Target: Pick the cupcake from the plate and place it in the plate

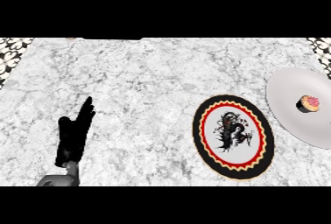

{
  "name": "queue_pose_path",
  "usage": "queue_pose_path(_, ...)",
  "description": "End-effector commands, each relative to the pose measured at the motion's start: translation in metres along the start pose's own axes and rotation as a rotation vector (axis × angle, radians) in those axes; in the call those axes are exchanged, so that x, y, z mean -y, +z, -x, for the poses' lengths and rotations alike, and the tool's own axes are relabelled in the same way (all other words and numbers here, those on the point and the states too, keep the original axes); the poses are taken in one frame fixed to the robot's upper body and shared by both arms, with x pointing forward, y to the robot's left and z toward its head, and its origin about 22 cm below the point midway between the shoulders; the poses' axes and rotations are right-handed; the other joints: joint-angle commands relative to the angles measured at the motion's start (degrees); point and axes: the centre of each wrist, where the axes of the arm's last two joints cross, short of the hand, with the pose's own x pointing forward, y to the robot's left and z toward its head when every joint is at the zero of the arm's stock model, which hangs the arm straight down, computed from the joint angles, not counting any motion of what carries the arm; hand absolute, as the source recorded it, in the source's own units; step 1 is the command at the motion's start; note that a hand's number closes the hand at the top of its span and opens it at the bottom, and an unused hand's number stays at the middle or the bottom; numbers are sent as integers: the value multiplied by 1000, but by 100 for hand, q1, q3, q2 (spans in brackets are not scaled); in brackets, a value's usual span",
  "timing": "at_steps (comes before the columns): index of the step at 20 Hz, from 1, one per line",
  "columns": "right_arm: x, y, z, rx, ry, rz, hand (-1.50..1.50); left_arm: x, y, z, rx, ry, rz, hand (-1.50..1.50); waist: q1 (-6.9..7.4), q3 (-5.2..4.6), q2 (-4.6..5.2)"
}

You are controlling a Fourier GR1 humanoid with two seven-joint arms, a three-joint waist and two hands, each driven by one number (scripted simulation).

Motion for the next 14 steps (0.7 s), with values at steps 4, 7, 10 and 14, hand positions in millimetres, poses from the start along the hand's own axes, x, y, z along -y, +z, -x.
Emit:
queue_pose_path(4, -1, 9, 9, -6, 69, 8, -150, -22, 1, 0, 0, -12, 8, 0, 66, 8, 27)
queue_pose_path(7, -11, 0, 7, -1, 58, 39, -150, -14, -1, 7, -3, 0, 7, 0, 35, 3, 12)
queue_pose_path(10, -20, 11, 20, -35, 73, 12, -150, 5, -4, 1, 2, -6, 18, 0, 2, 1, 6)
queue_pose_path(14, 4, 27, 21, -51, 105, 68, -150, -2, -8, -16, 7, 3, 23, 0, 24, 8, 19)
